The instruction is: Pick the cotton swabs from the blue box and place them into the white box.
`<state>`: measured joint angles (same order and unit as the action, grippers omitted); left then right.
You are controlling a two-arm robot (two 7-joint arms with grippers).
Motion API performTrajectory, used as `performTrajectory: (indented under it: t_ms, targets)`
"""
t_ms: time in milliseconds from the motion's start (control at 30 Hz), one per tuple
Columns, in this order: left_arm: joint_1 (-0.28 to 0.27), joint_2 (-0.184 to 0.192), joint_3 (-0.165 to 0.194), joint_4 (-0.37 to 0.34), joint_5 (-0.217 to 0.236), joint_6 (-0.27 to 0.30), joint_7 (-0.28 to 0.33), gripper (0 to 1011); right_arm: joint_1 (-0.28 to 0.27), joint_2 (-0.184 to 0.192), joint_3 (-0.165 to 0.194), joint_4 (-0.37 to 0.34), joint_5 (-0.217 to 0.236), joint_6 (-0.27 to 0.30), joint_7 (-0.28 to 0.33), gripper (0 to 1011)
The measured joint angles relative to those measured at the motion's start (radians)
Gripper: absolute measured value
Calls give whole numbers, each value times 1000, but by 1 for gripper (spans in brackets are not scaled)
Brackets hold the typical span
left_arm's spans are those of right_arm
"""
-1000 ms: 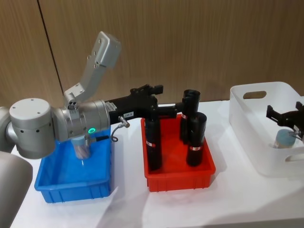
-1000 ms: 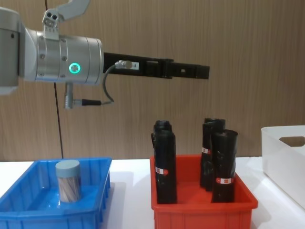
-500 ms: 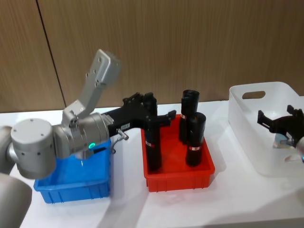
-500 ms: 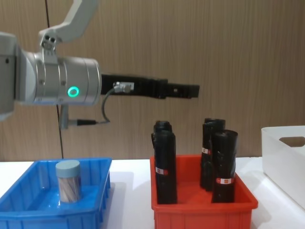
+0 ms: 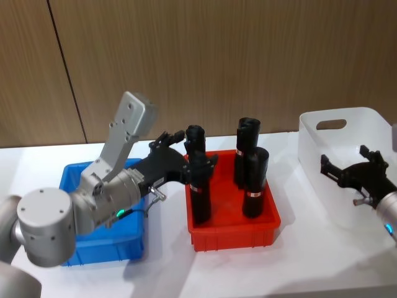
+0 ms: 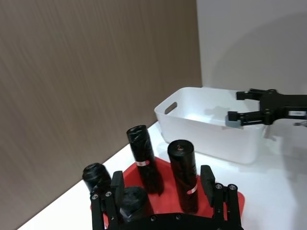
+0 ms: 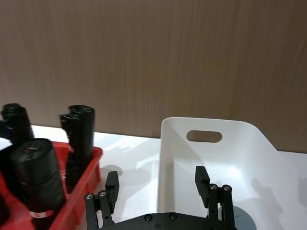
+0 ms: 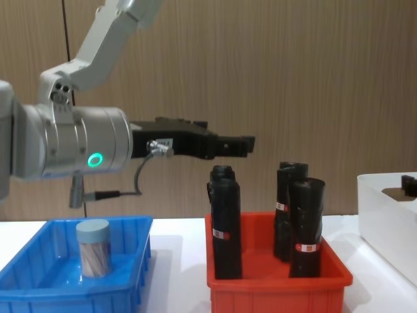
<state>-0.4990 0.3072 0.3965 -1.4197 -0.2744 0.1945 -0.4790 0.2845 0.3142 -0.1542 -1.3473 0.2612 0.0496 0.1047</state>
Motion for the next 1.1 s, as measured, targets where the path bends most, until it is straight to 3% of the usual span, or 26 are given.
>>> performTrajectory:
  t_ms: [867,1100]
  targets:
    - [189,55,42,-149,53,-131,338,1004,-242,20,-59,-340,22,-13,-32,1001]
    - [236,68,53,-186,67,-162,422,1004,-287,23,-70,-403,26,-15,-37,1001]
